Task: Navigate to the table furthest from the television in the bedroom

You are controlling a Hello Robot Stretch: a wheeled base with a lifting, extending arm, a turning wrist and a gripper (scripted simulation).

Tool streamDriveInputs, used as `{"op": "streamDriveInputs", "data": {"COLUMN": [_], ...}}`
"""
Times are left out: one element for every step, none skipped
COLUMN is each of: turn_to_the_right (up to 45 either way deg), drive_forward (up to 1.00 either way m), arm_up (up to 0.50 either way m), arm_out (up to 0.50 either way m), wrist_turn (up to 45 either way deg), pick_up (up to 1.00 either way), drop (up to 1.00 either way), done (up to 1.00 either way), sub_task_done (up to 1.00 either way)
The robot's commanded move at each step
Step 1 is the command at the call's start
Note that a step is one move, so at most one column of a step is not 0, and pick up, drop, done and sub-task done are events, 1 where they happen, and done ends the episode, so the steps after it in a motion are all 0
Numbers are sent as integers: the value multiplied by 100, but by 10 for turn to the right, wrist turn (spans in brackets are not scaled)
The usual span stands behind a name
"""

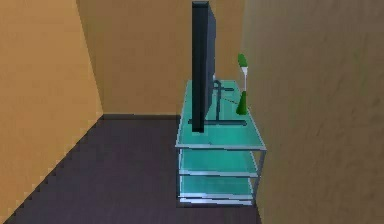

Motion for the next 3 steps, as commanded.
{"op": "streamDriveInputs", "data": {"turn_to_the_right": [90,0,-450], "drive_forward": [0,30,0], "arm_up": [0,0,0], "arm_out": [0,0,0], "wrist_turn": [0,0,0], "pick_up": [0,0,0], "drop": [0,0,0], "done": [0,0,0], "sub_task_done": [0,0,0]}}
